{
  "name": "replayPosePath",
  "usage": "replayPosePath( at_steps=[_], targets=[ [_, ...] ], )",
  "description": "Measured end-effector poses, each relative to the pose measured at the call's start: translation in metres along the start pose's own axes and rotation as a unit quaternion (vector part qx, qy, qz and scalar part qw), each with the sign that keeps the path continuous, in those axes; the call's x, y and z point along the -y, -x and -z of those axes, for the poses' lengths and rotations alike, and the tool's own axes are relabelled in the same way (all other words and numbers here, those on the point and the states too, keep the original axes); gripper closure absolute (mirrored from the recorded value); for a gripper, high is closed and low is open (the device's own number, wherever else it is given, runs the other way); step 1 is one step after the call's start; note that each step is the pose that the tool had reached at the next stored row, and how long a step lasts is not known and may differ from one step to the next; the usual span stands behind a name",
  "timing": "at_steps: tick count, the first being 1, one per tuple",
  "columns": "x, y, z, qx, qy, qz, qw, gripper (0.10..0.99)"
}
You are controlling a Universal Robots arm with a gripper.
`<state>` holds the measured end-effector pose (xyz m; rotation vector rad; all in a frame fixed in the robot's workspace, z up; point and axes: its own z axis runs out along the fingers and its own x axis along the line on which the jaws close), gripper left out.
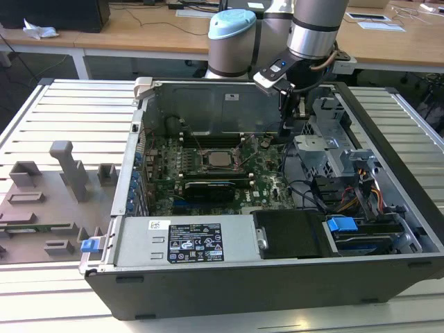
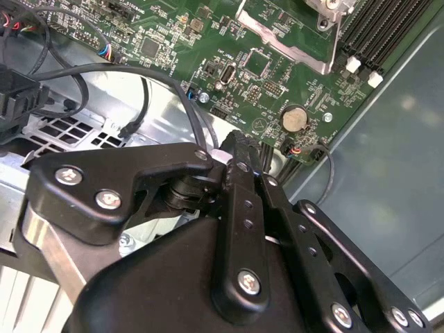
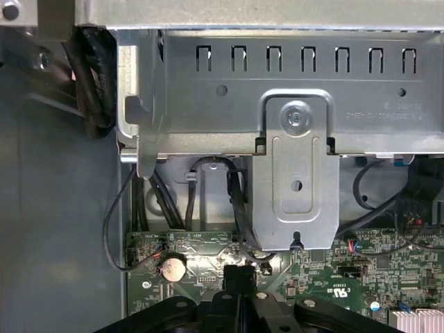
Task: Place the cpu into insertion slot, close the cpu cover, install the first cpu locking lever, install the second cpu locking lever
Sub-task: 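Close the cpu cover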
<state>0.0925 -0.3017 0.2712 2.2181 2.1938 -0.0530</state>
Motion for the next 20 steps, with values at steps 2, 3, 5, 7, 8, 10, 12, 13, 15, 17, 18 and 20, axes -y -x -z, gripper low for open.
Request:
replayPosePath(
  at_steps=[2,3,5,7,8,10,12,13,15,17,18,20],
  targets=[
    [0.0000,-0.0001,-0.0012,0.0000,0.0000,0.000,1.0000,0.980],
    [0.0000,-0.0001,-0.0017,0.0000,0.0000,0.000,1.0000,0.980],
    [0.0000,-0.0001,-0.0030,0.0000,0.0000,0.000,1.0000,0.980],
    [0.0000,-0.0002,-0.0042,0.0000,0.0000,0.000,1.0000,0.980],
    [-0.0001,-0.0002,-0.0047,0.0000,0.0000,0.000,1.0000,0.980],
    [0.0000,-0.0002,-0.0060,0.0000,0.0000,0.000,1.0000,0.980],
    [0.0030,-0.0003,-0.0077,0.0001,0.0000,0.000,1.0000,0.980],
    [0.0055,-0.0003,-0.0082,0.0000,0.0000,0.000,1.0000,0.980],
    [0.0116,-0.0002,-0.0097,0.0000,0.0000,0.000,1.0000,0.980],
    [0.0147,-0.0003,-0.0114,-0.0001,0.0000,0.000,1.0000,0.980],
    [0.0159,-0.0003,-0.0130,0.0000,0.0000,0.000,1.0000,0.980],
    [0.0189,-0.0005,-0.0171,0.0000,0.0000,0.000,1.0000,0.980]
  ],
)
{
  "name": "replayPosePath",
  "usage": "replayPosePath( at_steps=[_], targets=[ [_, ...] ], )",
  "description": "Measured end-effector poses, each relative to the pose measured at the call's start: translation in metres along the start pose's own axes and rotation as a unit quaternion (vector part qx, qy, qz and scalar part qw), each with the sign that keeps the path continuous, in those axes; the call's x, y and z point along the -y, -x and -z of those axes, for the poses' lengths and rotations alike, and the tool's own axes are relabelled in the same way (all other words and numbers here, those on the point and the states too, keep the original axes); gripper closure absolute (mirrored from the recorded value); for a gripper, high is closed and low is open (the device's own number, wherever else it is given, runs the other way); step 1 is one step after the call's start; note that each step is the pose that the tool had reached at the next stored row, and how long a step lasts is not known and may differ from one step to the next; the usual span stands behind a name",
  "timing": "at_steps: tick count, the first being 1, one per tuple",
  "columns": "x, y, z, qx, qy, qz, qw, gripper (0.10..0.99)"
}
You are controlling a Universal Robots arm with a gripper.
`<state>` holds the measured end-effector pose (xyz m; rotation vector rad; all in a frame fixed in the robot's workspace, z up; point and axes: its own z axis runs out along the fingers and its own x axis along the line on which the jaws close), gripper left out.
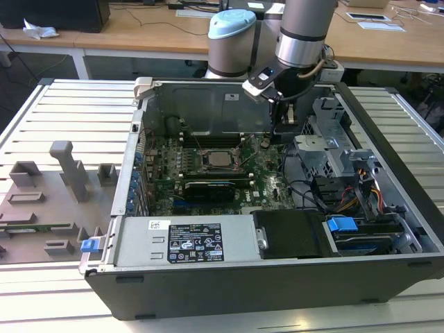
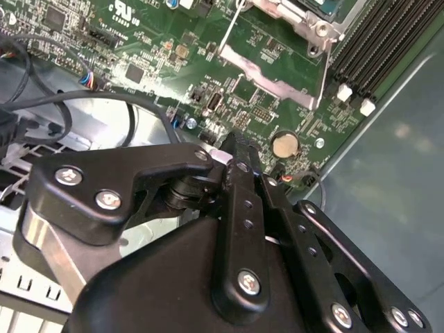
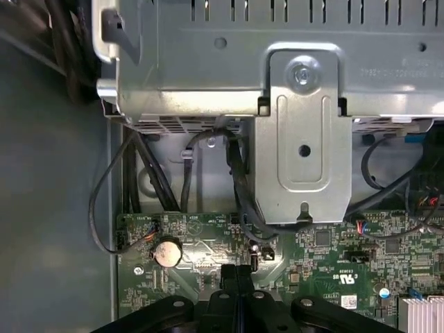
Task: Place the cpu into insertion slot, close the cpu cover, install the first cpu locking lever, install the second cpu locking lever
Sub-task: 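Close the cpu cover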
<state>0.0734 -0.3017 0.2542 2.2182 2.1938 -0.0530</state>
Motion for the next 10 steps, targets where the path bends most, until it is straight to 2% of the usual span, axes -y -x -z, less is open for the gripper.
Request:
replayPosePath(
  at_steps=[4,8,10],
  targets=[
    [0.0039,-0.0001,-0.0050,0.0000,0.0000,0.000,1.0000,0.980],
    [0.0076,-0.0001,-0.0062,0.0000,0.0000,0.000,1.0000,0.980],
    [0.0131,-0.0001,-0.0070,0.0000,0.0000,0.000,1.0000,0.980]
  ],
)
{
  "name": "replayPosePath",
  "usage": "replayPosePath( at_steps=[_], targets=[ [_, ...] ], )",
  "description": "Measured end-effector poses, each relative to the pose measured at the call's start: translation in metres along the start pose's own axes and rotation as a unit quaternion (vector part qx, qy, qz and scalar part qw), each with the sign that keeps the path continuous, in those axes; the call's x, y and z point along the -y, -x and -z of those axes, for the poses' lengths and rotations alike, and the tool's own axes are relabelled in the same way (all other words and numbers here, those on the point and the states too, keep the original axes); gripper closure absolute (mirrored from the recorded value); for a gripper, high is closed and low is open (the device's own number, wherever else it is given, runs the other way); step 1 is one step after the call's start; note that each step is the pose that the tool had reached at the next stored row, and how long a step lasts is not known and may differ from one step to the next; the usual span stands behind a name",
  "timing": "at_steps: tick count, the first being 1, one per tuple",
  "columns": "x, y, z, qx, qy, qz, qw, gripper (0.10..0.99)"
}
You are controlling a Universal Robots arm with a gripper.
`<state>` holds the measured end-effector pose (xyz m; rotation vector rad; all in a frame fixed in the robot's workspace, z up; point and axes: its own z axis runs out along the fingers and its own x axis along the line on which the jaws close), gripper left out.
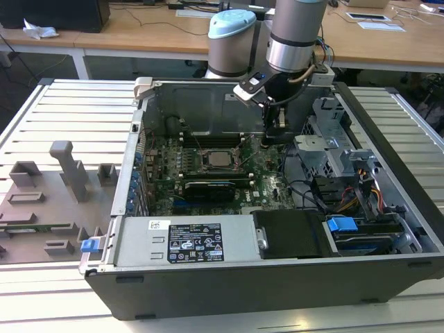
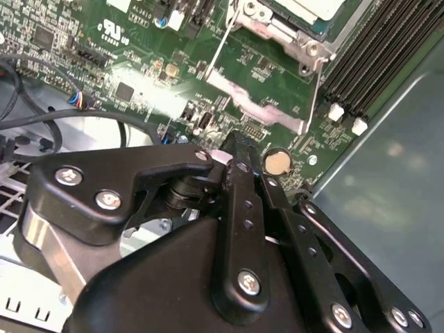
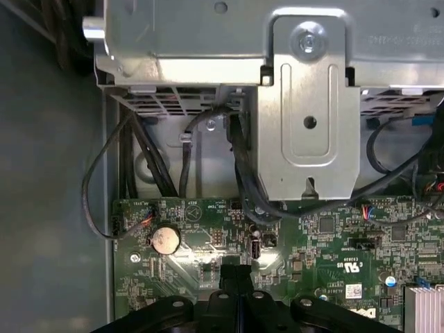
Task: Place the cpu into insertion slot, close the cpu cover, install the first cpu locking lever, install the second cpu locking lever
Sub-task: 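Close the cpu cover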
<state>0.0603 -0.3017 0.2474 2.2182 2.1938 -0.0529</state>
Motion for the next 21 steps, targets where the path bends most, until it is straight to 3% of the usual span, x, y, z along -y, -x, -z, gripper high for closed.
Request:
replayPosePath(
  at_steps=[13,21],
  targets=[
    [0.0172,0.0002,-0.0008,0.0001,0.0000,0.000,1.0000,0.980],
    [0.0228,0.0002,-0.0009,0.0001,0.0000,0.000,1.0000,0.980]
  ],
)
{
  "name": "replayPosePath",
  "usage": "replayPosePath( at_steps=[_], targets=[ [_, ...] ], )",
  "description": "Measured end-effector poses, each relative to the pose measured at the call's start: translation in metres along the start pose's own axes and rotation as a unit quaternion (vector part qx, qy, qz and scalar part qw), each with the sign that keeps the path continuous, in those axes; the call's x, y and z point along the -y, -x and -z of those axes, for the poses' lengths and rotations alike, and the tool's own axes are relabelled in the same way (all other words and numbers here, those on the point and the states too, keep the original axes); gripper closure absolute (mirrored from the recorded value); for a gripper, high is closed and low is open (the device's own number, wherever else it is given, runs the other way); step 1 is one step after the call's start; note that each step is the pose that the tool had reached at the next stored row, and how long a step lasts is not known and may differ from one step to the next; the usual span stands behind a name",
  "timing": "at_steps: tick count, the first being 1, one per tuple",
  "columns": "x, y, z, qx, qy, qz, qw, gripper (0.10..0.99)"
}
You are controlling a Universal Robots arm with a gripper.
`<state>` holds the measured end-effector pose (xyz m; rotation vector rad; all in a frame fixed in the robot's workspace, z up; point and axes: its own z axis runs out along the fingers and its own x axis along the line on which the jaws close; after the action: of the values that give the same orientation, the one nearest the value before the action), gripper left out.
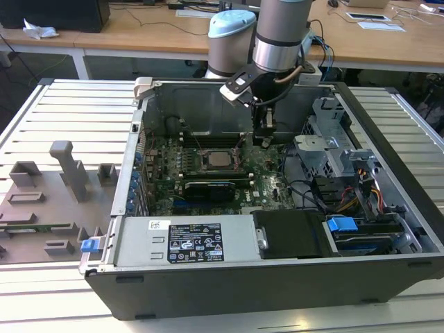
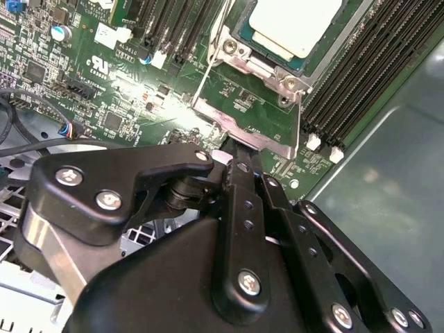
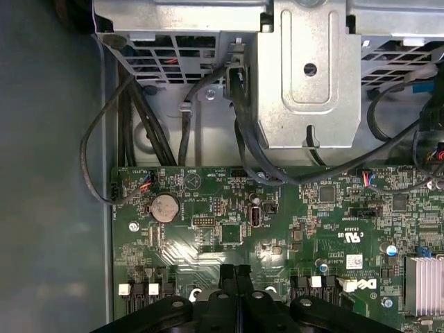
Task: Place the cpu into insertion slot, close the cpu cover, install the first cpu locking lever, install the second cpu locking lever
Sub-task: 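Close the cpu cover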
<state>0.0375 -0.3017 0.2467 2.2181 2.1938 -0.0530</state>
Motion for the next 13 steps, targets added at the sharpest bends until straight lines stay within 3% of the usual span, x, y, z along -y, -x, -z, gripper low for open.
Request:
replayPosePath(
  at_steps=[13],
  targets=[
    [0.0133,0.0001,-0.0002,0.0000,0.0000,0.000,1.0000,0.980]
  ],
)
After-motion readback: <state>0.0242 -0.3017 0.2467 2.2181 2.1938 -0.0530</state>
